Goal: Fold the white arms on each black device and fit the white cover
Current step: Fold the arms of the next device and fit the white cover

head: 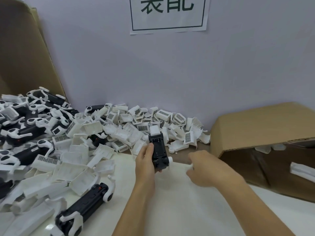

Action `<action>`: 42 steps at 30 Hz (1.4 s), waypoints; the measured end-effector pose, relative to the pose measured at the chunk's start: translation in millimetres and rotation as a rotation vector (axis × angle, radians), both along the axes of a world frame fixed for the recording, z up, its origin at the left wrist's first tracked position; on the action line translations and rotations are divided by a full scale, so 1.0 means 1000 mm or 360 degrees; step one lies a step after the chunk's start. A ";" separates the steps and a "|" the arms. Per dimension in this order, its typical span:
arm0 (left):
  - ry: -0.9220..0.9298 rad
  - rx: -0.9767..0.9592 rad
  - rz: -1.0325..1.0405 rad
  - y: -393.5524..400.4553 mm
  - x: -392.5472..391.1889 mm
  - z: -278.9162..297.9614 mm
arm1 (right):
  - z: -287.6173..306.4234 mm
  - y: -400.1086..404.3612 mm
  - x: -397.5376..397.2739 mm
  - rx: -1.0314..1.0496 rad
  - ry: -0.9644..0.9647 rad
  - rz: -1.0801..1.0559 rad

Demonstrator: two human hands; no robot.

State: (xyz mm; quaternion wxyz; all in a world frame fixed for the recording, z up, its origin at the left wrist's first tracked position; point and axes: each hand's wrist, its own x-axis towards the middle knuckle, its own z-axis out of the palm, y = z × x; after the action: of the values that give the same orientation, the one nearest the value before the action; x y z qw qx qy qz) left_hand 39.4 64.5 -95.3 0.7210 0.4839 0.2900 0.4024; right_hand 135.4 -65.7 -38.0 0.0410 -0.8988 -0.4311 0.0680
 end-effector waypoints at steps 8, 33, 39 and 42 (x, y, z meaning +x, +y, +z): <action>0.0021 0.0071 -0.0020 0.001 0.003 -0.004 | -0.075 0.003 -0.001 0.0723 0.0083 -0.0139; 0.0058 0.0825 -0.0252 -0.043 0.020 -0.017 | -0.077 0.010 -0.014 0.2185 0.0515 -0.0295; 0.0025 0.0863 -0.0305 -0.044 0.018 -0.014 | -0.079 0.011 -0.016 0.2174 0.0534 -0.0233; -0.0014 0.0826 -0.0278 -0.045 0.016 -0.011 | -0.077 0.011 -0.017 0.2225 0.0617 -0.0254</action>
State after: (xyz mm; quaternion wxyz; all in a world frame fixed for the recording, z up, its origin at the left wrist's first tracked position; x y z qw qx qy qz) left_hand 55.7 19.5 -106.6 0.6060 0.6740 0.1311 0.4017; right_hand 118.9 -54.2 -114.5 0.6858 -0.6631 -0.2921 -0.0683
